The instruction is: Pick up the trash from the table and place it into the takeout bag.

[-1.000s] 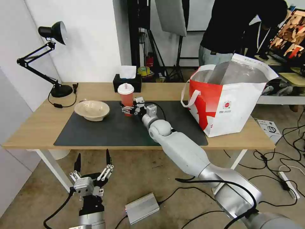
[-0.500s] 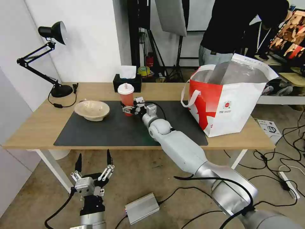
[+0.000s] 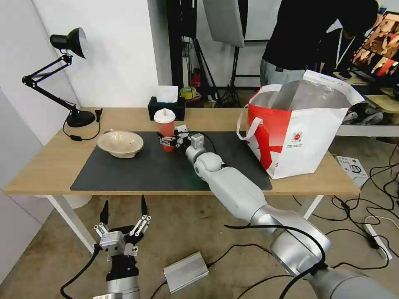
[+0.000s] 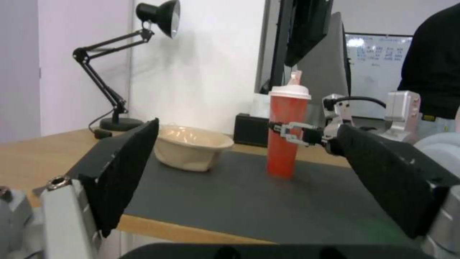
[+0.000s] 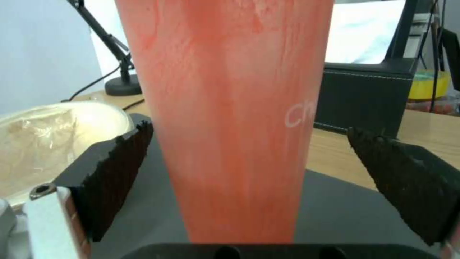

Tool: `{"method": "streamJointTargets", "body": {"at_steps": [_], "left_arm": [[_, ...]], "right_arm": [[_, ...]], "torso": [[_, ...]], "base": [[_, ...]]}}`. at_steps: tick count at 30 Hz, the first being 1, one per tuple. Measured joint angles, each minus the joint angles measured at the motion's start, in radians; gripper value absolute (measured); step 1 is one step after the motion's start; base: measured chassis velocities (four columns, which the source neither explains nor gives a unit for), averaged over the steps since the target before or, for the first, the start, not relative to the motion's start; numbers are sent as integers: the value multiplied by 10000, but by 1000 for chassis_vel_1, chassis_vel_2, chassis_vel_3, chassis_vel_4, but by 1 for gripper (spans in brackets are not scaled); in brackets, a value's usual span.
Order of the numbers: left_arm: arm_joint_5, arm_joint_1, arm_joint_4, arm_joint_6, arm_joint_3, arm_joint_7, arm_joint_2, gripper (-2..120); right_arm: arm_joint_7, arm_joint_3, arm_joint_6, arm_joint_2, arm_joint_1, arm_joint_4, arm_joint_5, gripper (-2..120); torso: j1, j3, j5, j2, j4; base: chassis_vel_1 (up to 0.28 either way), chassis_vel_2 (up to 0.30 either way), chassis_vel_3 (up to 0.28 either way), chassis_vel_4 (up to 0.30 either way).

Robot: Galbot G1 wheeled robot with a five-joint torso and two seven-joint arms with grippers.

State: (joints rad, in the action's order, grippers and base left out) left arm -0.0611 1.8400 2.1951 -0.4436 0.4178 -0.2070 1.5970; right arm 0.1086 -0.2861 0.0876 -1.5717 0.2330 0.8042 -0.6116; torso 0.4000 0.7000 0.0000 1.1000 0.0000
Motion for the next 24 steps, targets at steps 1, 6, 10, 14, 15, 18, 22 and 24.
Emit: {"method": "streamJointTargets", "body": {"at_steps": [1, 6, 10, 14, 15, 18, 22, 24], "left_arm": [[0, -6, -6, 0, -16, 0, 0, 100], [-17, -19, -20, 0, -72, 0, 0, 100], [-48, -19, -29, 0, -140, 1, 0, 100], [-62, -11, -30, 0, -164, 2, 0, 100], [-66, -5, -35, 0, -174, 3, 0, 100], [-76, -1, -62, 0, -210, 5, -1, 100], [-83, 9, -83, 0, -266, 6, -1, 100], [-87, 9, -88, 0, -282, 7, -1, 100]], "right_arm": [[40, 0, 2, 0, -20, -30, 0, 100], [137, -1, 9, 0, -94, -85, -2, 100], [218, -1, 17, -1, -147, -171, -12, 100], [485, 19, 93, -2, -174, -306, -19, 100], [569, 21, 127, -2, -190, -360, -46, 100], [700, 23, 171, -6, -247, -468, -139, 100], [876, 25, 185, -6, -287, -559, -200, 100], [966, 25, 215, -7, -291, -586, -241, 100]], "torso": [[0, 0, 0, 0, 0], [0, 0, 0, 0, 0], [0, 0, 0, 0, 0], [0, 0, 0, 0, 0], [0, 0, 0, 0, 0], [0, 0, 0, 0, 0], [0, 0, 0, 1, 0], [0, 0, 0, 0, 0]], "base": [[0, 0, 0, 0], [0, 0, 0, 0], [0, 0, 0, 0], [0, 0, 0, 0], [0, 0, 0, 0], [0, 0, 0, 0], [0, 0, 0, 0], [0, 0, 0, 0]]}}
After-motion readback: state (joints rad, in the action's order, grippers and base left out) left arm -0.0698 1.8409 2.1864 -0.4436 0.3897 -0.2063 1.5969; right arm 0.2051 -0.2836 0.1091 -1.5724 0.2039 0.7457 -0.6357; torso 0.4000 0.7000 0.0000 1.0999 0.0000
